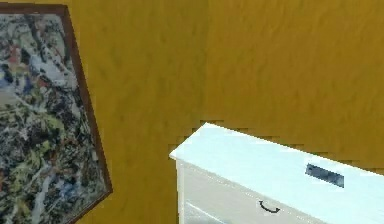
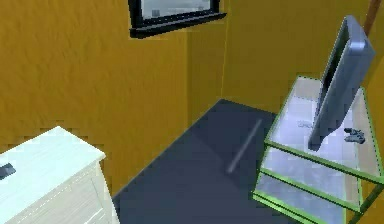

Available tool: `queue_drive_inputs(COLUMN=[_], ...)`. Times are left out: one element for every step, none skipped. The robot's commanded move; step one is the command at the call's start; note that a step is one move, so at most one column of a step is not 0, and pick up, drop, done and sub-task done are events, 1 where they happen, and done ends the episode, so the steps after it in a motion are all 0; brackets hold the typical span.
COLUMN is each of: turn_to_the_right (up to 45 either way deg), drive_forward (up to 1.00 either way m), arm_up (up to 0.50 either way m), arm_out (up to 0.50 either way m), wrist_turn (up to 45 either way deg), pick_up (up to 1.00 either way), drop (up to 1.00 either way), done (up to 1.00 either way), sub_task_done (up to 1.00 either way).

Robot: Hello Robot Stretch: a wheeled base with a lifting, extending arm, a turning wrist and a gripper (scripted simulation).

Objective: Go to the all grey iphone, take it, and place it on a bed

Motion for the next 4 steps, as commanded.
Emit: queue_drive_inputs(turn_to_the_right=[0.0,-18.0,0.0,0.0], drive_forward=[0.45,0.0,0.0,0.0], arm_up=[0.0,0.0,0.5,0.38], arm_out=[0.0,0.0,0.0,0.0], wrist_turn=[0.0,0.0,0.0,0.0], pick_up=[0.0,0.0,0.0,0.0], drop=[0.0,0.0,0.0,0.0], done=[0.0,0.0,0.0,0.0], sub_task_done=[0.0,0.0,0.0,0.0])
